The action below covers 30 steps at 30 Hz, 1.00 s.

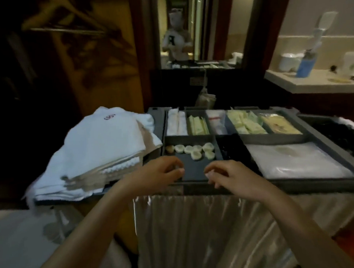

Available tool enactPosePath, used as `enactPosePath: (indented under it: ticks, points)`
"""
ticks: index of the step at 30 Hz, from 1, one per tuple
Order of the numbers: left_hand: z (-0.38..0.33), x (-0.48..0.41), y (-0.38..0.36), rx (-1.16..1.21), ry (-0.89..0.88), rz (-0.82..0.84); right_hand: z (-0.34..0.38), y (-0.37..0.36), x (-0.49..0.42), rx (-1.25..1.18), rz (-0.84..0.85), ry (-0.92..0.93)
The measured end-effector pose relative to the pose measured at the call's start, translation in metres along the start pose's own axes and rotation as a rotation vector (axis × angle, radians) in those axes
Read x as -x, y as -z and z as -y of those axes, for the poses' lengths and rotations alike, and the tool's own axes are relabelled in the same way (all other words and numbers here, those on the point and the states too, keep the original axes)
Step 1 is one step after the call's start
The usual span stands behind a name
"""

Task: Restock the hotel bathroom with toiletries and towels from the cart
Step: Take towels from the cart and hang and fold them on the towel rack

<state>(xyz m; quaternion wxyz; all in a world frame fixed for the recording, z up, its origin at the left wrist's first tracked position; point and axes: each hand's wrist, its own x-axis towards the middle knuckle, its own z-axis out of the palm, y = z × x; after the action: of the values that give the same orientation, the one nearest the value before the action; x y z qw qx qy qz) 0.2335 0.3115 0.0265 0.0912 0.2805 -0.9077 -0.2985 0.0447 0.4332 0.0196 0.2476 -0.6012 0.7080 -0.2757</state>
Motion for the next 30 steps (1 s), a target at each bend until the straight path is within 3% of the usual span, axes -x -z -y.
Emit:
enactPosePath:
  ticks: [9, 17, 23, 27, 30]
  points:
    - [0.029, -0.052, 0.022, 0.108, 0.218, -0.328, -0.020, 0.034, -0.121, 0.032, 0.157, 0.197]
    - [0.063, -0.044, 0.045, 0.132, 0.478, -0.494, 0.003, 0.007, -0.194, -0.026, 0.267, 0.333]
    - [0.110, -0.055, 0.068, 0.120, 0.595, -0.524, 0.003, -0.013, -0.236, -0.049, 0.311, 0.324]
    - [0.155, -0.082, 0.082, -0.189, 0.674, -0.392, 0.007, -0.027, -0.270, -0.068, 0.296, 0.265]
    - [0.197, -0.103, 0.093, -0.253, 0.667, -0.326, 0.015, -0.040, -0.301, -0.093, 0.302, 0.204]
